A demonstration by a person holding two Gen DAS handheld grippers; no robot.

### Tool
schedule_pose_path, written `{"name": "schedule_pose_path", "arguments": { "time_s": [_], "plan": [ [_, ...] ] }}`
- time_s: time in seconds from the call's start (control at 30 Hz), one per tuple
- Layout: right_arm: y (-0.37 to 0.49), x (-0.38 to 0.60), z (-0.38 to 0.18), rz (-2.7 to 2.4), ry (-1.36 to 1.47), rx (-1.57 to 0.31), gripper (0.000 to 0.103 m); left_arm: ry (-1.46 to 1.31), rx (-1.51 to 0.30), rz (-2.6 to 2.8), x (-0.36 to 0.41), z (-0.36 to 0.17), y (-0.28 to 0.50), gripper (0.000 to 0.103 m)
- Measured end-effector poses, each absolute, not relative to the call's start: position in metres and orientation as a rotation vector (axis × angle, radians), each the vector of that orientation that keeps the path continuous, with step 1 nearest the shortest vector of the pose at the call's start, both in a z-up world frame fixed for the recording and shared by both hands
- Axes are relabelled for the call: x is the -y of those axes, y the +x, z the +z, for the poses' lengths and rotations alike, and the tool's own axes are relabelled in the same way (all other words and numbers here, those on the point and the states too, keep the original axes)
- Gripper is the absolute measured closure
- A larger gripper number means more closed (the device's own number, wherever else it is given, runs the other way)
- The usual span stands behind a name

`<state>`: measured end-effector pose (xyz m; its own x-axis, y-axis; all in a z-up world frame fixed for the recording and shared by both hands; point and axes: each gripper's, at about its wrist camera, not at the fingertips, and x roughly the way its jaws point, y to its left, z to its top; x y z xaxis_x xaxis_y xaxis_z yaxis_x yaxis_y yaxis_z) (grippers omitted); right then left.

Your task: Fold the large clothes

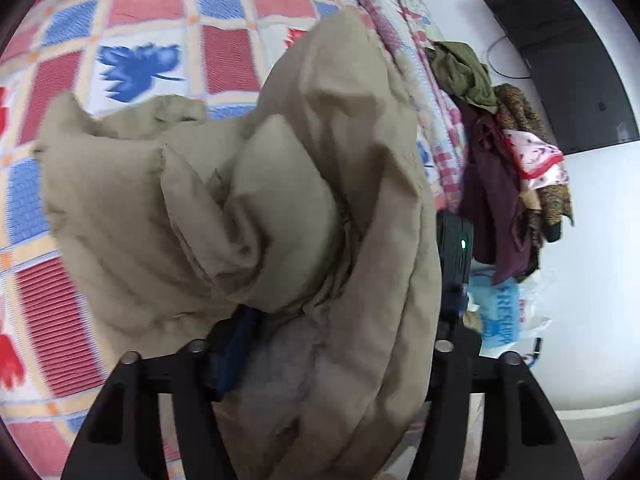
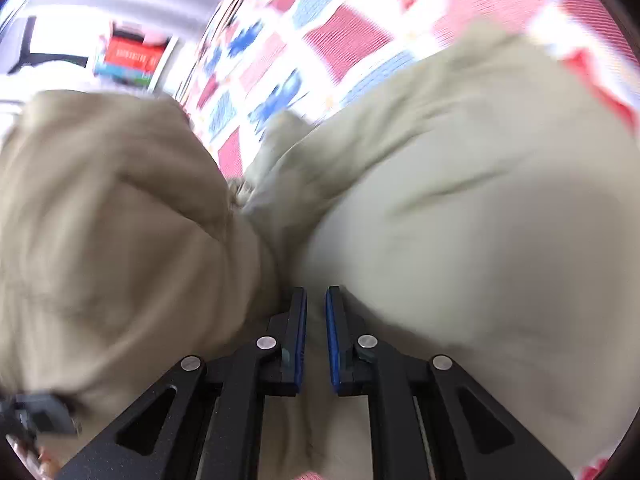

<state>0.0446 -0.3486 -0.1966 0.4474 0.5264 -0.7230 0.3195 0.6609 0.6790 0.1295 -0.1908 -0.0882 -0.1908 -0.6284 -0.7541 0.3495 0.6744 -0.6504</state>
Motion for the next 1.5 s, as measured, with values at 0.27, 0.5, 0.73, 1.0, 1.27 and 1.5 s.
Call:
{"name": "schedule_pose_path", "arguments": {
  "time_s": [0.27, 0.5, 0.73, 1.0, 1.27, 1.5],
  "plan": [
    [-0.027, 0.414, -0.198, 0.013, 0.998, -1.107, 0.092, -0.280, -1.555, -1.046, 0.259, -0.148, 0.123, 0.037],
    [-0.067, 0.427, -0.180, -0.049, 1.040, -1.084, 0.072, -0.217, -1.552, -0.997, 0.280, -0.164, 0.118, 0.037],
    [-0.098, 0.407, -0.126, 0.198, 1.069, -0.960, 0.021, -0.126, -1.516, -0.982, 0.284, -0.156, 0.119, 0.037],
    [-0.063, 0.377, -0.133, 0.052, 0.927, -1.023, 0.049, -0.038, -1.195, -0.816, 0.213, -0.085, 0.141, 0.037],
    [-0.066, 0.379, -0.127, -0.046, 0.703, -1.089, 0.091, -0.083, -1.238, -0.585, 0.136, -0.145, 0.178, 0.037],
    [-0.073, 0.383, -0.114, -0.107, 0.525, -1.102, 0.092, -0.060, -1.199, -0.687, 0.206, -0.152, 0.173, 0.037]
  ]
}}
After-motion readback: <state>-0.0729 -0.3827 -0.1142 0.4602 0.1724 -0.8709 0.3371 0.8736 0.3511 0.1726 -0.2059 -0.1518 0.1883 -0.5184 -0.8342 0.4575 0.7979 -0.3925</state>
